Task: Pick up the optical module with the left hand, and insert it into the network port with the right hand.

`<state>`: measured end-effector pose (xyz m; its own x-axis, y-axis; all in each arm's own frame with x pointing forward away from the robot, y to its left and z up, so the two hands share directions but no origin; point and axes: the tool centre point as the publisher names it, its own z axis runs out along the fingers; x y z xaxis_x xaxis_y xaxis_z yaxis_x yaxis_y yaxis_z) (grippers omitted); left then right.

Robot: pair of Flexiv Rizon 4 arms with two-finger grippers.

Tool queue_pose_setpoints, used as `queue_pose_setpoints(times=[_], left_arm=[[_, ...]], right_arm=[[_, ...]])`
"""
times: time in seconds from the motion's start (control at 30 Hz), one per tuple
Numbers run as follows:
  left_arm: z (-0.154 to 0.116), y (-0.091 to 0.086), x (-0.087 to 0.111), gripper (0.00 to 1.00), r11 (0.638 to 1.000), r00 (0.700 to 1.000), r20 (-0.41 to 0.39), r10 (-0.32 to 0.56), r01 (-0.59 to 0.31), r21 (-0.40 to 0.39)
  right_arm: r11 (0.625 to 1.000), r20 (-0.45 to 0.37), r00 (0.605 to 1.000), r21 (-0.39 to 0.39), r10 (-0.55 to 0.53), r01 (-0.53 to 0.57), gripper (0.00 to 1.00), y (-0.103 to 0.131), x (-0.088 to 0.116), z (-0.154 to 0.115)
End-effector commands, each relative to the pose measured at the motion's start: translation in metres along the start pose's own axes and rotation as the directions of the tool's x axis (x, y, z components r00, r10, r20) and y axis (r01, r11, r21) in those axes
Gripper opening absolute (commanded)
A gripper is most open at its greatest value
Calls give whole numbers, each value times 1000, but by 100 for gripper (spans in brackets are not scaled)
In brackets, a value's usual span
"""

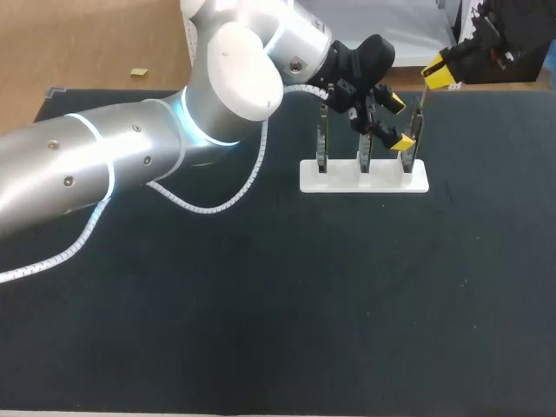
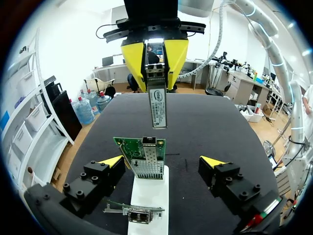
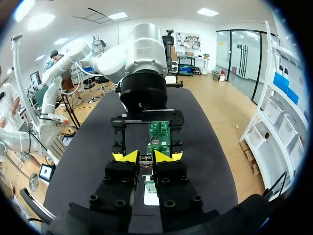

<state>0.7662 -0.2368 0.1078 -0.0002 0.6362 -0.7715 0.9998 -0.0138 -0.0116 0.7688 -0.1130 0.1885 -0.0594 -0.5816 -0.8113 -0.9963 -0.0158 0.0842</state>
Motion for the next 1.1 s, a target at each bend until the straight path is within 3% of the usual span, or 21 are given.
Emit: queue_pose_setpoints(times=[0.03, 1.1], left_arm=[[0, 2, -1, 100, 1000, 1000, -5, -1, 1, 3], [0, 2, -1, 100, 1000, 1000, -5, -1, 1, 3]], right_arm=[[1000, -17, 1000, 9, -12, 13, 0, 1, -1, 4], [1000, -31, 999, 18, 7, -7, 0, -2, 15, 16]])
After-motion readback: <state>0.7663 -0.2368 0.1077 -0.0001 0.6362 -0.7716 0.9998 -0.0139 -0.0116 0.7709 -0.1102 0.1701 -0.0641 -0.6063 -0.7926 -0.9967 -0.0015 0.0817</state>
